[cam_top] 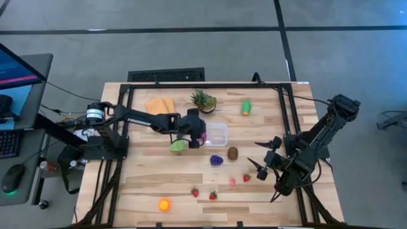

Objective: Pick and placing Produce into tupperware
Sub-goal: Put the left pink peach into the transparent container, then put the right pink peach into the transparent container

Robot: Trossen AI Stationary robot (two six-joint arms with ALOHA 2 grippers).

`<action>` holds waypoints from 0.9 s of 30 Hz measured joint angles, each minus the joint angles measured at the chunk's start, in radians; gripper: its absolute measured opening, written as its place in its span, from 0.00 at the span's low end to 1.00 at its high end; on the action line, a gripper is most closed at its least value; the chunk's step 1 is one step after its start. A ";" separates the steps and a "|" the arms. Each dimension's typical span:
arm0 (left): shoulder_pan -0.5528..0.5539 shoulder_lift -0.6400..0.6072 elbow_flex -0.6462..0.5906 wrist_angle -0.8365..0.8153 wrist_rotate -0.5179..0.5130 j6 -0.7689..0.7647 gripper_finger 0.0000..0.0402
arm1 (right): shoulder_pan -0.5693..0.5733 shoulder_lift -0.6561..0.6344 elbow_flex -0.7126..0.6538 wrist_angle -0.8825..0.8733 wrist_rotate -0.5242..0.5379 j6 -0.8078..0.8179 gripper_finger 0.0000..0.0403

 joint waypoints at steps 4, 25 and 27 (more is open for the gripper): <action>0.023 0.000 0.000 -0.020 0.004 -0.007 0.25 | 0.000 0.000 0.000 0.000 0.000 0.000 0.86; 0.032 0.000 0.000 -0.070 -0.003 -0.006 0.34 | 0.000 0.000 0.000 -0.002 -0.005 0.007 0.86; 0.032 0.000 0.000 -0.070 -0.003 -0.006 0.37 | 0.000 0.000 0.000 -0.002 -0.007 0.007 0.86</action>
